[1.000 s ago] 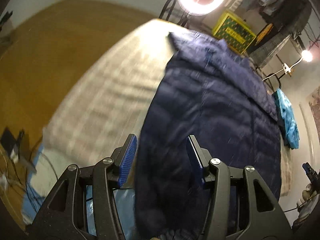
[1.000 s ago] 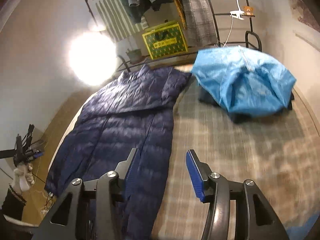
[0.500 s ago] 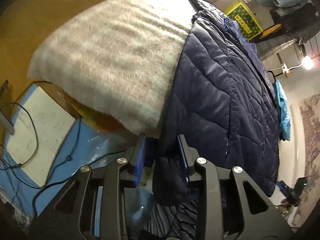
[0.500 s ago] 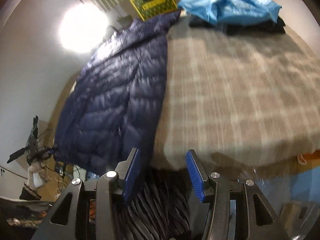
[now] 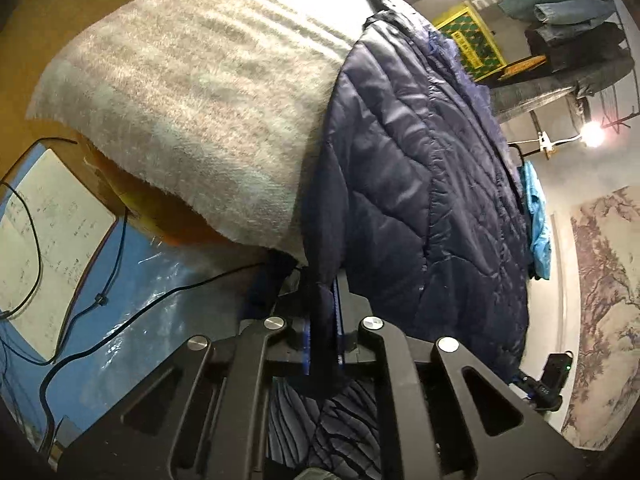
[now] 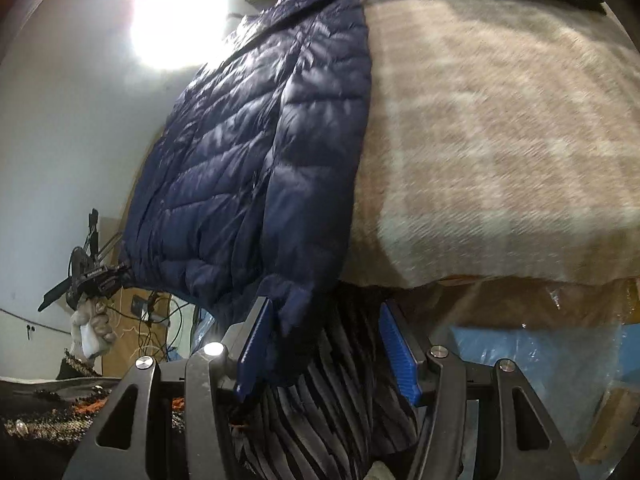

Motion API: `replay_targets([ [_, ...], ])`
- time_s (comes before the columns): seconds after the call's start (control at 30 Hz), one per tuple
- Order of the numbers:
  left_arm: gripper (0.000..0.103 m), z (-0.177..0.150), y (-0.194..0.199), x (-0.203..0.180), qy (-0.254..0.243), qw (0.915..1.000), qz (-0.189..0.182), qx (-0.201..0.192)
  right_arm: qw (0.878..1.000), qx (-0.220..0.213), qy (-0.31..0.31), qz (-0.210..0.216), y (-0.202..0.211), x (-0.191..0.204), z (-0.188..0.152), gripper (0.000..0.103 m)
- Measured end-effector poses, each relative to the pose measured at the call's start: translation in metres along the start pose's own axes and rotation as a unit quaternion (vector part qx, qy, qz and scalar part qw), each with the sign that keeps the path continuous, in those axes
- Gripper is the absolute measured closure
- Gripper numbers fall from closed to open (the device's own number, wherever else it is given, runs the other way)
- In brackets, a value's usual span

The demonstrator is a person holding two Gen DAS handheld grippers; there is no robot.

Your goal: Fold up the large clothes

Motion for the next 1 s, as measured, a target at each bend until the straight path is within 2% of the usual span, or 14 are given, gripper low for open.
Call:
replay_targets([
  [0.07, 0.098, 0.001, 0.005, -0.003, 0.002, 0.9999, -0.012, -0.006, 1.000, 0.008, 0.006, 0.020, -0.006, 0.007, -0.002, 0.046],
  [0.13, 0.098, 0.002, 0.009, -0.006, 0.004, 0.9996, -0.025, -0.012, 0.999, 0.013, 0.017, 0.035, -0.010, 0.015, -0.003, 0.057],
  [0.17, 0.099, 0.004, 0.011, -0.007, 0.005, 0.9995, -0.028, -0.014, 0.999, 0.015, 0.021, 0.048, -0.012, 0.020, -0.002, 0.075],
  [0.2, 0.099, 0.005, 0.012, -0.008, 0.007, 0.9993, -0.031, -0.016, 0.998, 0.014, 0.022, 0.055, -0.013, 0.023, -0.001, 0.084],
  [0.3, 0.099, 0.009, 0.020, -0.014, 0.008, 0.9985, -0.045, -0.029, 0.998, -0.006, 0.033, 0.057, -0.004, 0.030, 0.007, 0.097],
  [0.43, 0.100, 0.013, 0.042, -0.027, 0.001, 0.9964, -0.068, -0.050, 0.994, -0.063, 0.022, 0.085, 0.028, 0.038, 0.021, 0.101],
  [0.53, 0.100, 0.016, 0.054, -0.037, -0.026, 0.9954, -0.063, -0.067, 0.988, -0.109, 0.017, 0.106, 0.052, 0.045, 0.035, 0.101],
  [0.6, 0.100, 0.021, 0.057, -0.042, -0.025, 0.9952, -0.064, -0.070, 0.988, -0.116, 0.026, 0.093, 0.056, 0.045, 0.040, 0.102],
  [0.7, 0.100, 0.034, 0.063, -0.054, -0.017, 0.9928, -0.085, -0.082, 0.990, -0.108, 0.039, 0.078, 0.049, 0.047, 0.046, 0.102],
  [0.83, 0.100, 0.052, 0.072, -0.084, -0.039, 0.9893, -0.094, -0.104, 0.986, -0.133, 0.049, 0.083, 0.064, 0.053, 0.072, 0.102],
  [1.0, 0.100, 0.073, 0.074, -0.107, -0.045, 0.9862, -0.105, -0.120, 0.985, -0.150, 0.061, 0.067, 0.074, 0.058, 0.096, 0.102],
])
Point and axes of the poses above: each gripper's, at about its wrist camera, not at the fingertips, and y roughly against the way its jaws point, x to its left, z to its top, the point moved 9 cm from there along -y, roughly the way its jaws point, and after that the axes turned 8 degrees about y, right-handed, at the moved point
